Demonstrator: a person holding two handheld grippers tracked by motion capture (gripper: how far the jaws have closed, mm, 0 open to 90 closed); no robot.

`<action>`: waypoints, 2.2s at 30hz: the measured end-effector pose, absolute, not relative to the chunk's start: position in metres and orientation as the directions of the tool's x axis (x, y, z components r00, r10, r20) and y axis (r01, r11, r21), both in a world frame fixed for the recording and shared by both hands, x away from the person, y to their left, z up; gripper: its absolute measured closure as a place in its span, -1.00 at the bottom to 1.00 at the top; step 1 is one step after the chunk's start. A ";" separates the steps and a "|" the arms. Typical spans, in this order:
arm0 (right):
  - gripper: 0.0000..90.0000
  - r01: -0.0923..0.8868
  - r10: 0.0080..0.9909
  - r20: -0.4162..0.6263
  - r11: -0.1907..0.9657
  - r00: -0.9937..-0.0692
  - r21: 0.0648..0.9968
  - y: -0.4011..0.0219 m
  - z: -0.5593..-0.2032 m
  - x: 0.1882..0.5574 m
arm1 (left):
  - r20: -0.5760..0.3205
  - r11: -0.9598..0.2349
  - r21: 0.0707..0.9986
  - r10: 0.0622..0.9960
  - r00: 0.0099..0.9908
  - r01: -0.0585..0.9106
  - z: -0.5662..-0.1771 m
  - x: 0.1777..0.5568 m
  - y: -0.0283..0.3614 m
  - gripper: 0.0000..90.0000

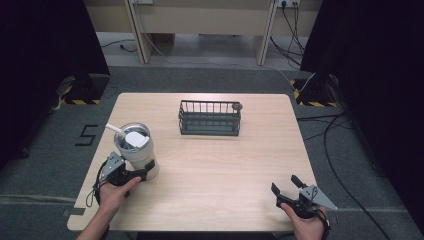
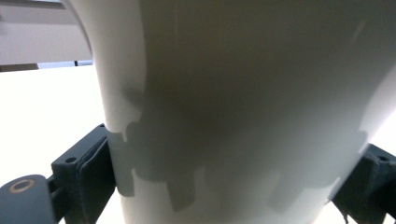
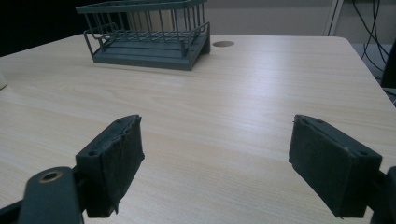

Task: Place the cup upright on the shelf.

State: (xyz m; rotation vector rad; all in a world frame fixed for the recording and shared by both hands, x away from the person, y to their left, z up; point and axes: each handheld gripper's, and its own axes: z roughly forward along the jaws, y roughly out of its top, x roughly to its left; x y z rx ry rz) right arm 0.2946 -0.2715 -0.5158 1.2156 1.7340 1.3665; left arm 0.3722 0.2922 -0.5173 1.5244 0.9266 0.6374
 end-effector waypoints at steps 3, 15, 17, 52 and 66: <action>-0.60 0.286 0.917 0.075 0.044 -0.391 0.957 -0.272 -0.516 0.295 | -0.097 -0.009 0.982 0.838 0.537 0.191 -0.518 0.372 0.292 -0.80; -0.59 0.288 0.917 0.077 0.042 -0.391 0.957 -0.272 -0.516 0.295 | -0.071 -0.032 0.983 0.844 0.532 0.182 -0.516 0.371 0.291 -0.77; -0.59 0.289 0.917 0.079 0.042 -0.392 0.956 -0.272 -0.516 0.295 | -0.069 -0.035 0.983 0.843 0.533 0.182 -0.516 0.371 0.292 -0.77; -0.59 0.283 0.919 0.079 0.036 -0.385 0.958 -0.271 -0.516 0.297 | -0.045 -0.060 0.985 0.816 0.576 0.162 -0.487 0.366 0.280 -0.76; -0.59 0.273 0.920 0.072 0.039 -0.385 0.961 -0.272 -0.516 0.298 | -0.024 -0.076 0.986 0.814 0.581 0.147 -0.473 0.373 0.273 -0.76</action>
